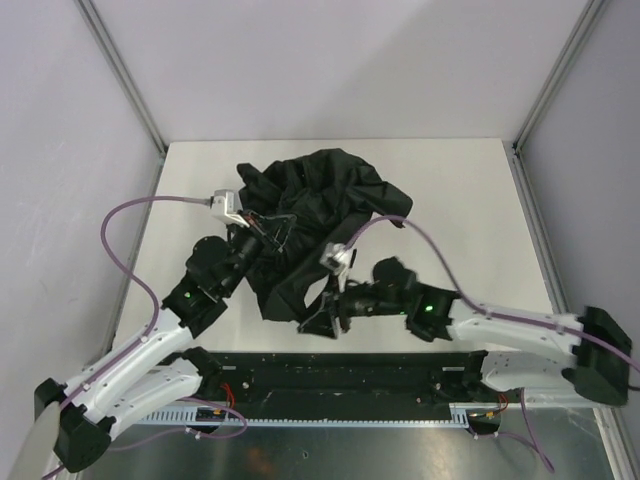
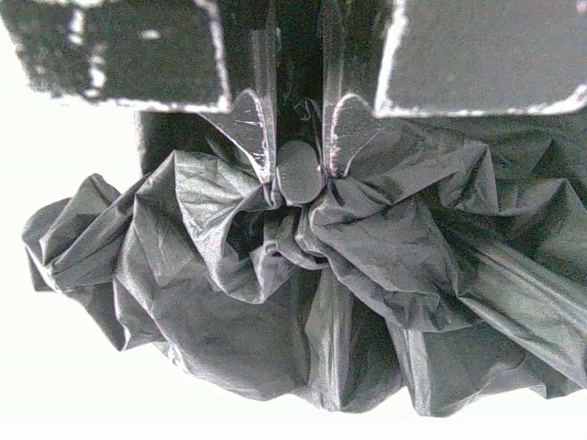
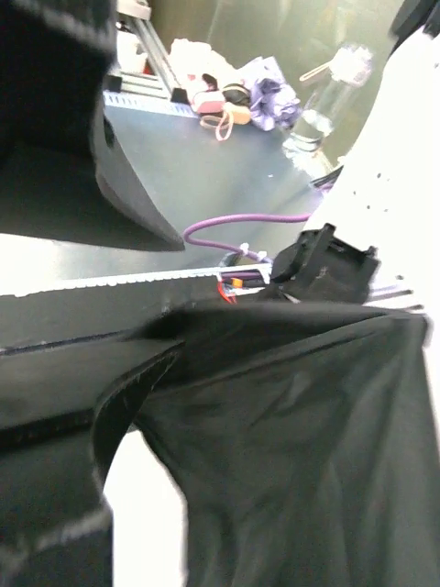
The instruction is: Put away the umbrella
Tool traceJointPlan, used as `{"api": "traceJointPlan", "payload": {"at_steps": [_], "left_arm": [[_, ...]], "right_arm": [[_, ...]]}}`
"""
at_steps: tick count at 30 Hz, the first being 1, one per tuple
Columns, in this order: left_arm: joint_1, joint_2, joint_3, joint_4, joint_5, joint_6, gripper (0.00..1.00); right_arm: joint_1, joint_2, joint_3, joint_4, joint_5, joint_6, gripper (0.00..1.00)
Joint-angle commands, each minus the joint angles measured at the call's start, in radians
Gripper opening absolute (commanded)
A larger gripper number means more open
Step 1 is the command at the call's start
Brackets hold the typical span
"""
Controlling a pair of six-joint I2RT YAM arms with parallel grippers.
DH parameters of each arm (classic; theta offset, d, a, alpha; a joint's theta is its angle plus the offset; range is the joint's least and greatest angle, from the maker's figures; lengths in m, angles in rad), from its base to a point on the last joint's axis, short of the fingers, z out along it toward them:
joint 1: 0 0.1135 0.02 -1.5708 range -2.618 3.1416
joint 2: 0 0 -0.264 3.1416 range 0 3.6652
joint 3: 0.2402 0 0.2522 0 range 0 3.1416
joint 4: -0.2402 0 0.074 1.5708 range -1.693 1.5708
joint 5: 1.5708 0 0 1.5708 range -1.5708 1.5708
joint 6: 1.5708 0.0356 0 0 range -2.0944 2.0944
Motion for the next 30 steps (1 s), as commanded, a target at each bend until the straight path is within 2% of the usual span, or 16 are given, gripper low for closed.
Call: {"api": "traceJointPlan", "payload": {"at_steps": [1, 5, 7, 10, 11, 15, 18, 21, 24, 26, 28, 29, 30], "left_arm": [[0.003, -0.085, -0.011, 0.121, 0.038, 0.109, 0.00], [0.004, -0.149, -0.045, 0.089, 0.090, 0.150, 0.00], [0.003, -0.167, -0.048, 0.068, 0.125, 0.156, 0.00], [0.003, -0.184, -0.049, 0.050, 0.157, 0.160, 0.00], [0.003, -0.187, -0.048, 0.048, 0.160, 0.162, 0.00], [0.004, -0.191, -0.039, 0.043, 0.137, 0.151, 0.00], [0.003, -0.173, -0.034, 0.042, 0.118, 0.119, 0.00], [0.003, -0.160, -0.036, 0.043, 0.080, 0.082, 0.00], [0.003, -0.144, -0.034, 0.045, 0.080, 0.051, 0.00], [0.003, -0.131, -0.031, 0.047, 0.099, 0.038, 0.00], [0.003, -0.127, -0.032, 0.052, 0.114, 0.029, 0.00], [0.003, -0.130, -0.034, 0.053, 0.117, 0.025, 0.00], [0.003, -0.134, -0.037, 0.054, 0.116, 0.023, 0.00]], "right_arm": [[-0.105, -0.271, 0.052, -0.222, -0.024, -0.018, 0.53], [-0.157, -0.459, 0.132, -0.558, 0.204, -0.126, 0.60], [-0.185, -0.485, 0.172, -0.638, 0.283, -0.134, 0.50], [-0.241, -0.469, 0.196, -0.632, 0.353, -0.067, 0.35], [-0.259, -0.454, 0.197, -0.618, 0.368, -0.018, 0.36], [-0.283, -0.399, 0.127, -0.480, 0.452, 0.226, 0.51], [-0.281, -0.387, -0.003, -0.239, 0.488, 0.433, 0.54], [-0.237, -0.363, -0.056, -0.092, 0.526, 0.503, 0.58], [-0.173, -0.340, -0.078, -0.042, 0.642, 0.564, 0.75], [-0.158, -0.316, -0.091, 0.009, 0.682, 0.602, 0.81], [-0.158, -0.287, -0.097, 0.051, 0.699, 0.641, 0.82], [-0.161, -0.273, -0.099, 0.075, 0.703, 0.656, 0.79], [-0.164, -0.261, -0.102, 0.103, 0.700, 0.663, 0.71]]}}
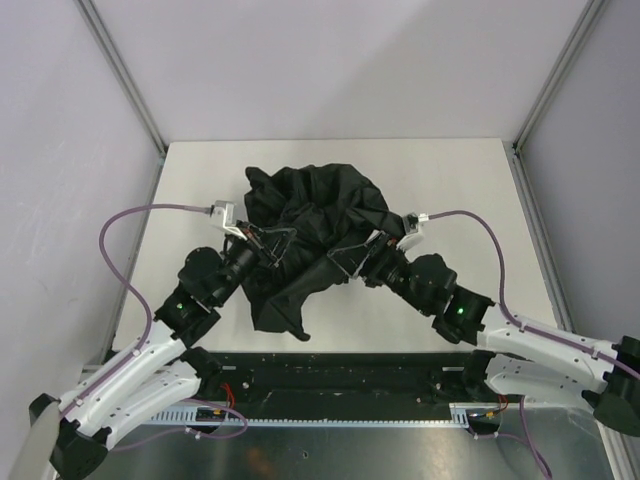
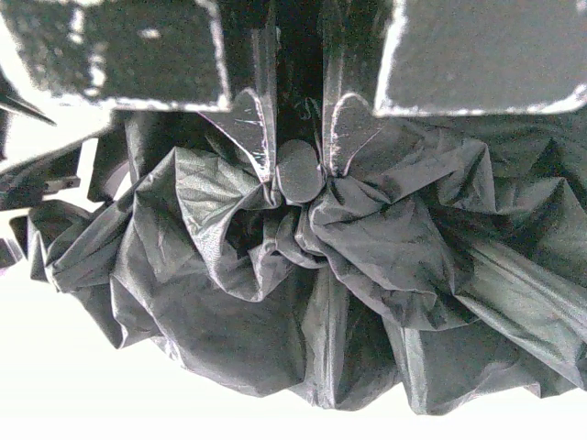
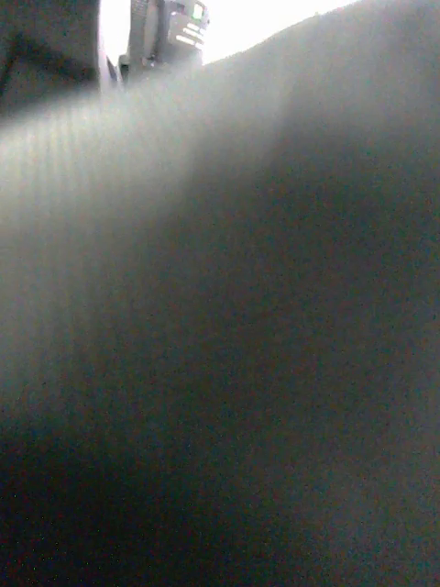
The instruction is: Put away the umbrella
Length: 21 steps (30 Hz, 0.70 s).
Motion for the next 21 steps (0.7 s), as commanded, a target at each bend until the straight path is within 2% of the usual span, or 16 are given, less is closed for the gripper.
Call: {"api": "traceJointPlan", "payload": {"at_steps": [1, 3, 4, 8, 12, 17, 19, 21], "left_arm": [[0.003, -0.022, 0.020, 0.096, 0.001, -0.041, 0.00], [0.003, -0.036, 0.017, 0.095, -0.027, -0.042, 0.00], [0.003, -0.039, 0.018, 0.096, -0.051, -0.043, 0.00], [0.003, -0.033, 0.035, 0.103, -0.175, -0.054, 0.00], [0.003, 0.008, 0.046, 0.150, -0.262, -0.046, 0.00], [0.004, 0.027, 0.049, 0.208, -0.274, -0.016, 0.00], [0.005, 0.014, 0.041, 0.213, -0.272, -0.011, 0.00], [0.005, -0.001, 0.029, 0.215, -0.268, -0.008, 0.00]], "right_arm": [[-0.006, 0.049, -0.008, 0.223, 0.087, 0.111, 0.57], [-0.005, 0.053, -0.014, 0.235, 0.063, 0.105, 0.30], [0.003, 0.044, -0.016, 0.217, 0.052, 0.098, 0.22], [0.072, -0.011, -0.066, 0.197, -0.029, 0.023, 0.05], [0.131, -0.020, -0.135, 0.322, -0.256, -0.007, 0.00], [0.237, 0.072, -0.147, 0.538, -0.522, 0.000, 0.00], [0.265, 0.098, -0.150, 0.550, -0.583, -0.010, 0.00], [0.274, 0.102, -0.151, 0.490, -0.595, -0.033, 0.00]]}}
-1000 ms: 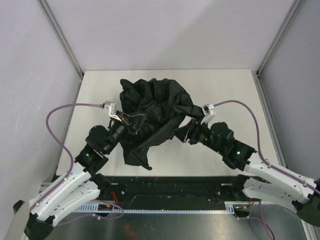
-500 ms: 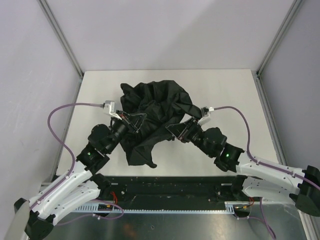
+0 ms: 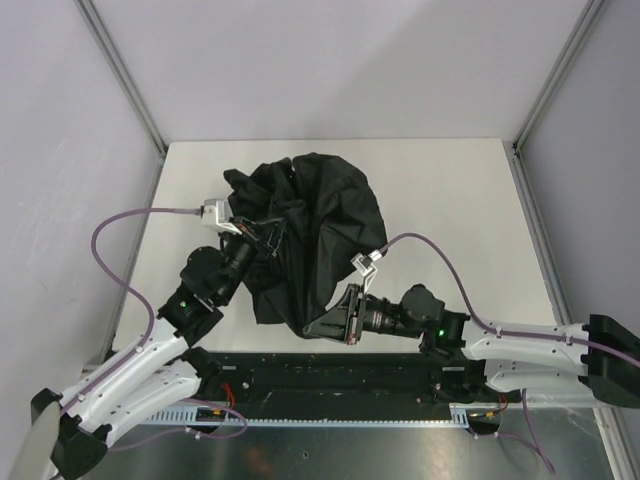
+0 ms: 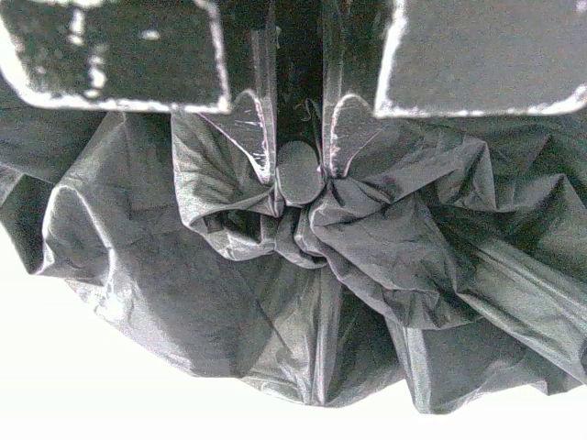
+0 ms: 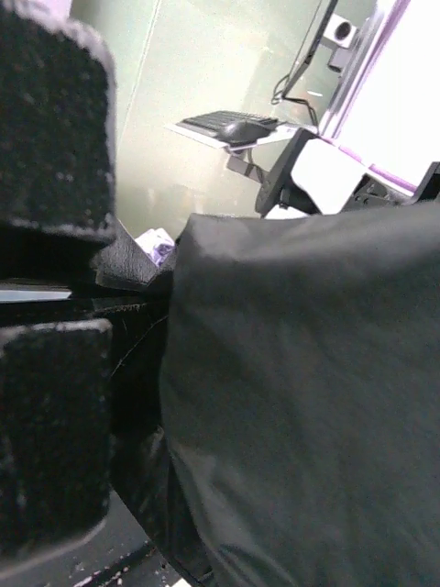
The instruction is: Put away the umbrella
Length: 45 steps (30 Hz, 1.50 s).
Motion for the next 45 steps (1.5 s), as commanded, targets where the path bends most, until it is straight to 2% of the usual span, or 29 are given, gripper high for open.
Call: {"api": "traceJointPlan", "payload": {"at_steps": [1, 3, 6, 9, 11, 13, 15, 16, 19, 21, 23, 25, 31, 34, 36, 38, 42, 45], "left_arm": [[0.007, -0.047, 0.021, 0.162, -0.066, 0.024, 0.00], [0.007, -0.064, 0.007, 0.162, -0.048, 0.036, 0.00], [0.007, -0.098, -0.021, 0.163, 0.006, 0.068, 0.00], [0.007, -0.139, -0.054, 0.162, 0.086, 0.108, 0.00], [0.007, -0.168, -0.083, 0.161, 0.118, 0.126, 0.00], [0.007, -0.192, -0.105, 0.160, 0.149, 0.143, 0.00], [0.006, -0.210, -0.118, 0.155, 0.184, 0.158, 0.00], [0.006, -0.218, -0.121, 0.153, 0.204, 0.166, 0.00], [0.008, -0.236, -0.119, 0.148, 0.254, 0.204, 0.00], [0.007, -0.249, -0.114, 0.141, 0.266, 0.220, 0.00], [0.006, -0.257, -0.108, 0.137, 0.304, 0.228, 0.00], [0.007, -0.255, -0.099, 0.138, 0.373, 0.239, 0.00], [0.006, -0.244, -0.092, 0.161, 0.524, 0.258, 0.00], [0.007, -0.255, -0.087, 0.173, 0.576, 0.272, 0.00], [0.006, -0.273, -0.087, 0.175, 0.601, 0.290, 0.00], [0.006, -0.295, -0.092, 0.175, 0.610, 0.311, 0.00], [0.007, -0.329, -0.105, 0.177, 0.619, 0.366, 0.00], [0.007, -0.330, -0.109, 0.179, 0.629, 0.407, 0.00]], "right_arm": [[0.040, -0.002, -0.005, 0.007, -0.179, -0.055, 0.00], [0.037, -0.060, -0.005, -0.141, -0.109, -0.113, 0.04], [0.004, -0.193, 0.022, -0.433, 0.000, -0.253, 0.33], [-0.064, -0.340, 0.096, -0.784, 0.122, -0.397, 0.54], [-0.123, -0.419, 0.161, -0.958, 0.154, -0.491, 0.61], [-0.178, -0.477, 0.224, -1.045, 0.159, -0.561, 0.64], [-0.235, -0.499, 0.280, -1.038, 0.110, -0.609, 0.62], [-0.258, -0.490, 0.308, -1.025, 0.092, -0.619, 0.55], [-0.327, -0.412, 0.390, -1.009, 0.058, -0.634, 0.22], [-0.370, -0.330, 0.423, -0.977, -0.038, -0.634, 0.11], [-0.390, -0.252, 0.431, -0.909, -0.147, -0.616, 0.04], [-0.382, -0.178, 0.432, -0.819, -0.212, -0.606, 0.01], [-0.262, 0.066, 0.433, -0.451, -0.295, -0.561, 0.00], [-0.222, 0.168, 0.455, -0.410, -0.314, -0.560, 0.00], [-0.226, 0.167, 0.460, -0.487, -0.283, -0.583, 0.02], [-0.232, 0.126, 0.462, -0.628, -0.247, -0.635, 0.08], [-0.229, -0.037, 0.456, -0.958, -0.149, -0.738, 0.27], [-0.231, -0.197, 0.423, -1.090, -0.089, -0.718, 0.47]]}}
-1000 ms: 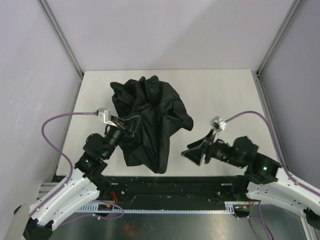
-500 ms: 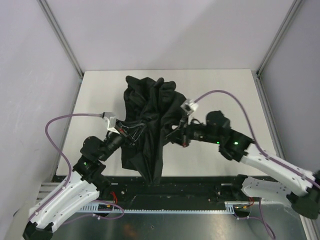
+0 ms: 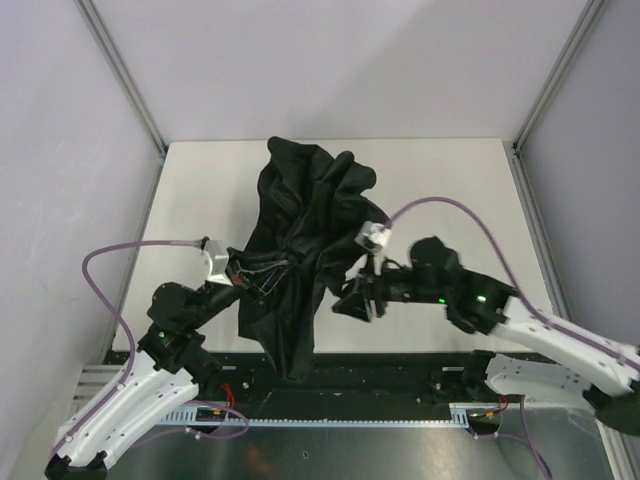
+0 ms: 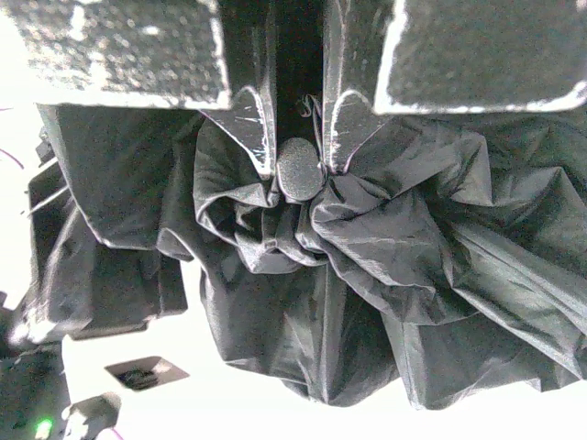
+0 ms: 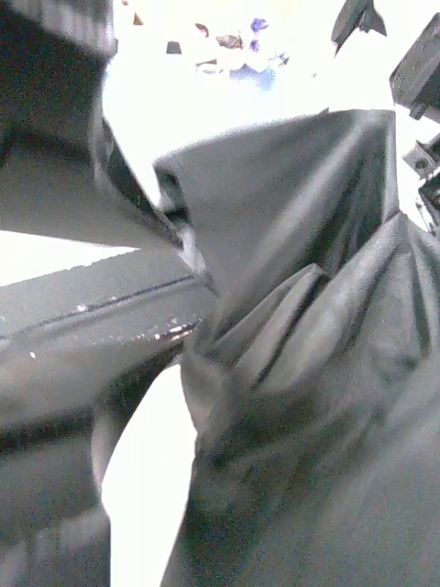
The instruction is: Put away the umbrella
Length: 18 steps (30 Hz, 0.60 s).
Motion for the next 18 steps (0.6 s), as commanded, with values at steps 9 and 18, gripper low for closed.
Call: {"api": "traceJointPlan", "payload": {"at_steps": [9, 18], "left_arm": [[0.004, 0.002, 0.034, 0.131, 0.120, 0.153, 0.00], [0.004, 0.001, 0.044, 0.109, 0.174, 0.189, 0.00]], "right_arm": [[-0.144, -0.379, -0.081, -0.158, 0.212, 0.275, 0.75], [-0.268, -0.319, 0.023, -0.096, 0.141, 0.172, 0.81]]}}
